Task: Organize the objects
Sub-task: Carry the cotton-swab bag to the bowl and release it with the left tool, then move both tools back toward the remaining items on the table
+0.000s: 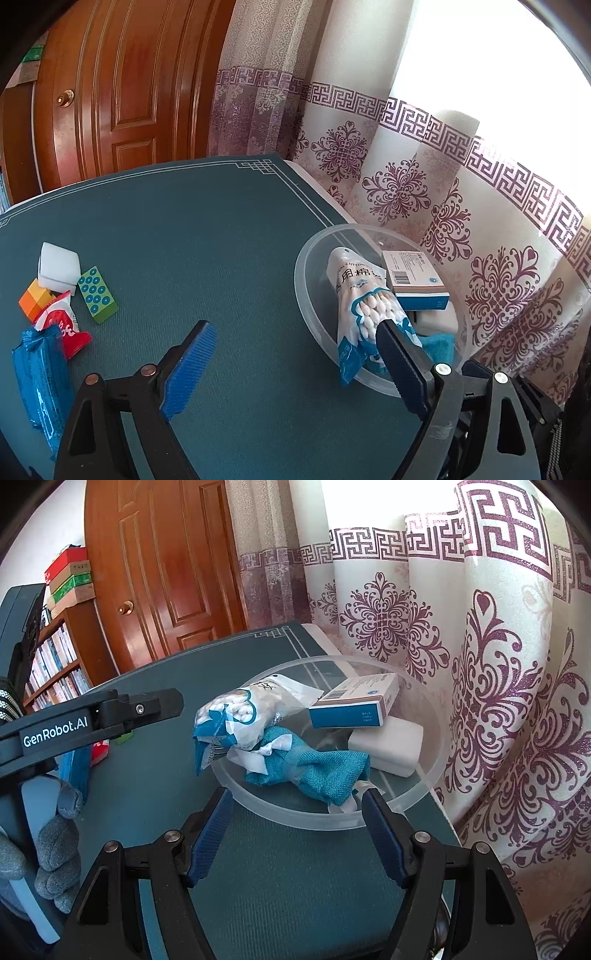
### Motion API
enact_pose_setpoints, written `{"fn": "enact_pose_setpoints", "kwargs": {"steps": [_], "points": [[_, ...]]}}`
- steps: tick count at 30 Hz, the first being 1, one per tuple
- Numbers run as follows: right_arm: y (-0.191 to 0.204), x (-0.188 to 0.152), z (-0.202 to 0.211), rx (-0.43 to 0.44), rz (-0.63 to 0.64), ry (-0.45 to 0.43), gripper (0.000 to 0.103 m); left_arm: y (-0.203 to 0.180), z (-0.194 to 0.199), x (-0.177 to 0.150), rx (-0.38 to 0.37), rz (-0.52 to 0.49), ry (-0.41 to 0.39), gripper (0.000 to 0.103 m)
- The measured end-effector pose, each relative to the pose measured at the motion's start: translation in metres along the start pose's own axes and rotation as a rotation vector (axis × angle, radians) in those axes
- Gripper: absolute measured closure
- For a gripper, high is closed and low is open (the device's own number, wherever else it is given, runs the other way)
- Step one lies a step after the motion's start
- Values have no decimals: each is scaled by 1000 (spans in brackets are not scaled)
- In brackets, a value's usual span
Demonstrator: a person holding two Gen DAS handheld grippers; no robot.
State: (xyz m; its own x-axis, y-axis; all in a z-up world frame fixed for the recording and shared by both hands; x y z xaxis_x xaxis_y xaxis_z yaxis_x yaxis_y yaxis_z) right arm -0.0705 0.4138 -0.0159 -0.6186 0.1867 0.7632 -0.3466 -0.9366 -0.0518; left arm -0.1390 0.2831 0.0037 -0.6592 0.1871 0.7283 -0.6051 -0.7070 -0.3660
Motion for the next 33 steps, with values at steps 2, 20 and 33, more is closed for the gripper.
{"fn": "enact_pose_setpoints", "kwargs": {"steps": [2,20,33], "points": [[0,-1,-1,-1,-1,3,29,-1,-5,-4,2,-9,15,12],[-9,-1,-7,-11,-21,14,29,28,-40,16,141,-37,16,8],[-3,3,3,-9,-18,-10,29,15,-8,13,96,-38,-21,7]]}}
Point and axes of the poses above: each gripper's, at about its wrist camera, not at the fingertips, and z roughly against the way its jaws point, y to its left, x to its top, the point moved 10 cm from there along -z, roughly the way its jaws point, and after that the axes turned 15 degrees about -x, right-handed, at the moved point
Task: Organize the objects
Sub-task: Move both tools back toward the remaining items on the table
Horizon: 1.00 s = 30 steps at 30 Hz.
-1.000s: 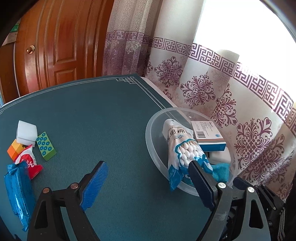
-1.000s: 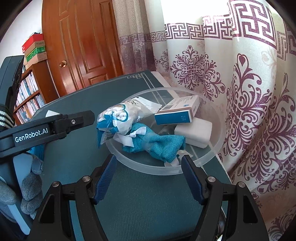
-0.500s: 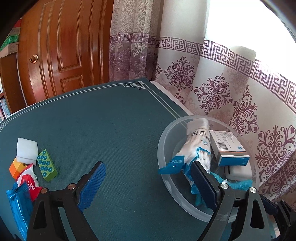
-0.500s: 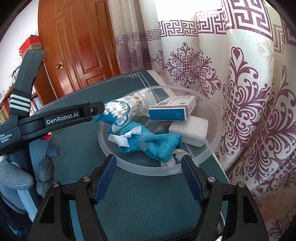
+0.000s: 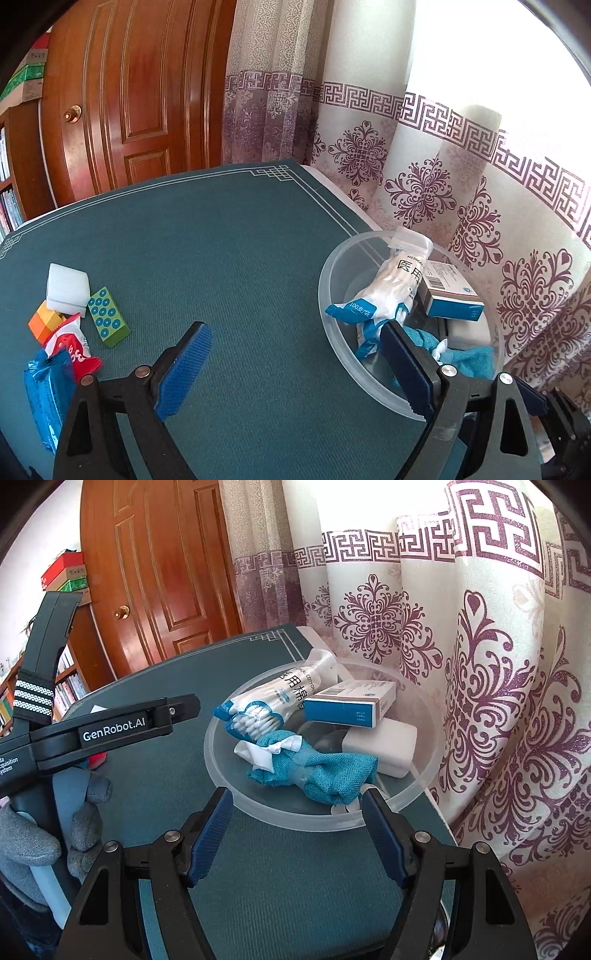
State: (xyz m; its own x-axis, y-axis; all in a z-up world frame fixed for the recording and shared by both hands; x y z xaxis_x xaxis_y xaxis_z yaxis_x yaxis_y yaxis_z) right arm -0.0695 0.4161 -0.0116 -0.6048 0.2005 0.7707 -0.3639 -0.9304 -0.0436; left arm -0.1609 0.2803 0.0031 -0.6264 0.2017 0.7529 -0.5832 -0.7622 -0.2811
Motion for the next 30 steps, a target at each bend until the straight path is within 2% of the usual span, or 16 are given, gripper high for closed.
{"fn": "enact_pose_setpoints", "kwargs": {"steps": [15,24,30], "points": [[37,-4,18,55,30,-9,29,27,62,2,28,40,-82,4],[75,-12,24,121,72,14,29,69,102,0,90,95,-134,3],[102,-14,30,158,109,16,30,106,133,-3,164,138,-180,2]]}}
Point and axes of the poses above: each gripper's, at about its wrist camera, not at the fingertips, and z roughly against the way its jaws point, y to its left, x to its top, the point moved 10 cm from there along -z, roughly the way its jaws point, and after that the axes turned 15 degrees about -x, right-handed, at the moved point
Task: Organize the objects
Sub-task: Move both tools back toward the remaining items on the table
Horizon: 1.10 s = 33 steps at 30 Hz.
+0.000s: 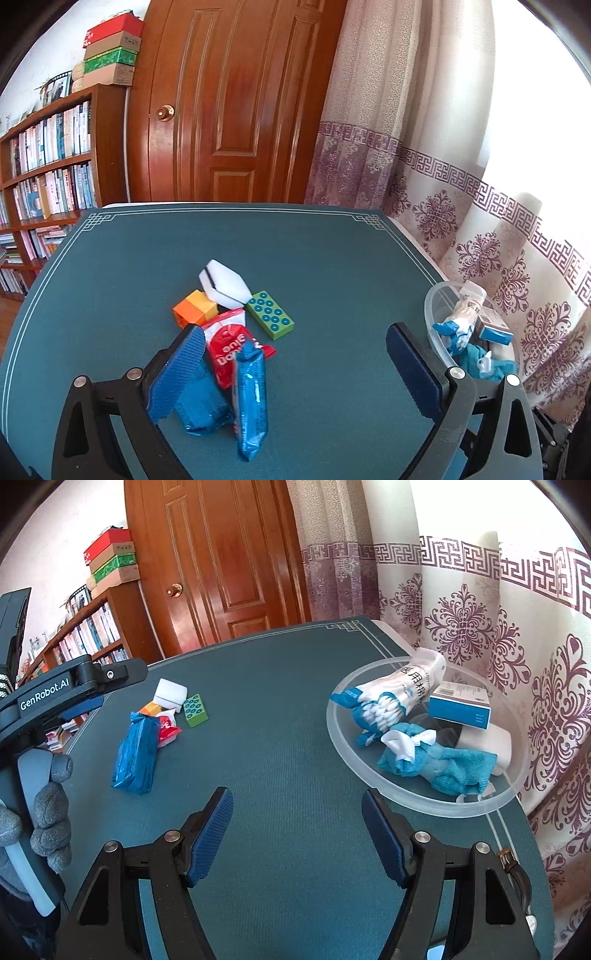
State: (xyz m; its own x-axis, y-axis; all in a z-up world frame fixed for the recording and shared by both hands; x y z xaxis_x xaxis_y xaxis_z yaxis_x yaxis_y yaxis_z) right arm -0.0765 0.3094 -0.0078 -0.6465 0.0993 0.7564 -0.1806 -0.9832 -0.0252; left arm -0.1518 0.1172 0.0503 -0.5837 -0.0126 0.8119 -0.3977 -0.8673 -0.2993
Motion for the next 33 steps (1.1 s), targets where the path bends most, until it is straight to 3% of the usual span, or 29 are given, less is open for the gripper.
{"fn": "enact_pose_setpoints", "kwargs": {"steps": [14,24,33], "points": [[58,-1,-2,103,66,30,30,90,25,-14,136,134,-15,1],[113,2,-6,233,111,46,30,123,30,-30,187,177,1,1],[156,11,-16,297,141,63,30,143,31,-38,212,216,7,1]]}}
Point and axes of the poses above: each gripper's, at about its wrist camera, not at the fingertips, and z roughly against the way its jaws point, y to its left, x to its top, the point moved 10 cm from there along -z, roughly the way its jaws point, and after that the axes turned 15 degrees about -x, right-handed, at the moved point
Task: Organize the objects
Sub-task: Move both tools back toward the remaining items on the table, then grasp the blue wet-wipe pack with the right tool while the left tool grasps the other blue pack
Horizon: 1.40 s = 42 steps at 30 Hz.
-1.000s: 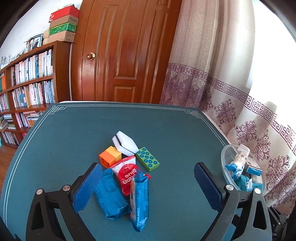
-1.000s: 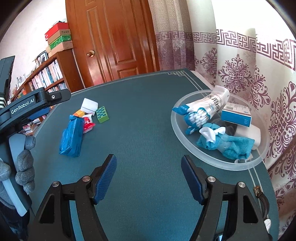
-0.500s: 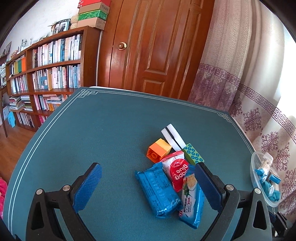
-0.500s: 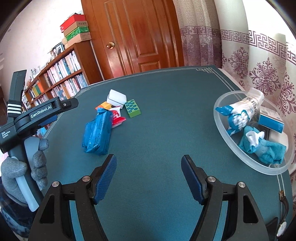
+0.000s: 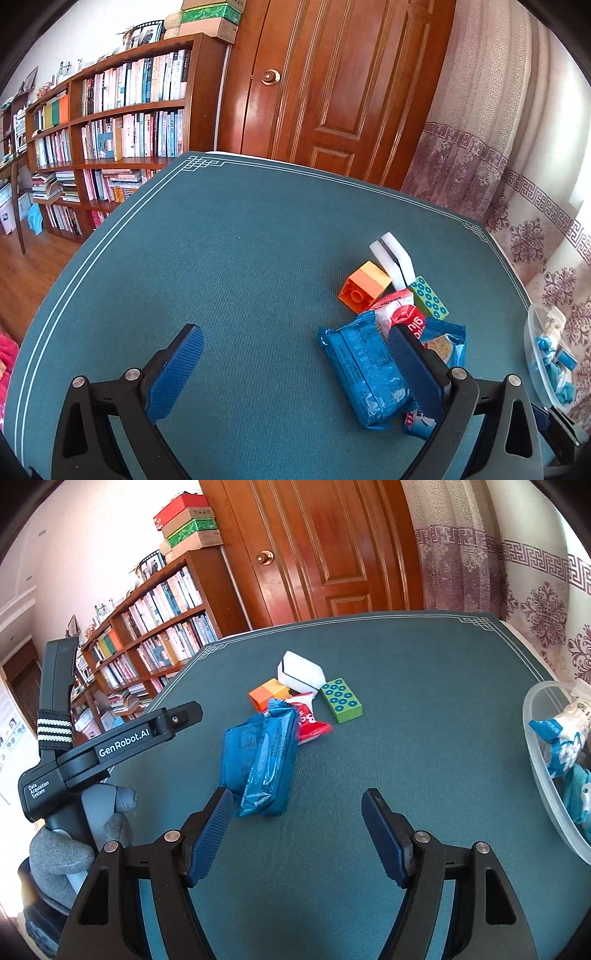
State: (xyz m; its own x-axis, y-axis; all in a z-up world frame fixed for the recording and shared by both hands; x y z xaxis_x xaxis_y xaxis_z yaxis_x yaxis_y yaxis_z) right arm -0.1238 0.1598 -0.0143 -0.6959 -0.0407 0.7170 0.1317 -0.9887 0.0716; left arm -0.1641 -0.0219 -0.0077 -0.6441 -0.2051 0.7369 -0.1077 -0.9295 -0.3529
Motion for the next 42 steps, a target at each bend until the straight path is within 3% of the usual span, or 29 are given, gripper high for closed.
{"fn": "enact_pose_setpoints", "kwargs": {"steps": [8,15,22,29,42], "points": [[17,9,-24,11,16,20,31,11,-3,-3,3,26,8,1],[23,13,-42,13,30,35,41,16,-6,-6,7,41,18,1],[25,11,-63,15,18,85,54,16,-9,-10,7,36,31,1],[26,9,-65,27,16,95,79,16,-12,-13,4,30,43,1],[-5,1,-44,-15,-38,63,81,-8,-21,-21,-8,-27,80,1]]}}
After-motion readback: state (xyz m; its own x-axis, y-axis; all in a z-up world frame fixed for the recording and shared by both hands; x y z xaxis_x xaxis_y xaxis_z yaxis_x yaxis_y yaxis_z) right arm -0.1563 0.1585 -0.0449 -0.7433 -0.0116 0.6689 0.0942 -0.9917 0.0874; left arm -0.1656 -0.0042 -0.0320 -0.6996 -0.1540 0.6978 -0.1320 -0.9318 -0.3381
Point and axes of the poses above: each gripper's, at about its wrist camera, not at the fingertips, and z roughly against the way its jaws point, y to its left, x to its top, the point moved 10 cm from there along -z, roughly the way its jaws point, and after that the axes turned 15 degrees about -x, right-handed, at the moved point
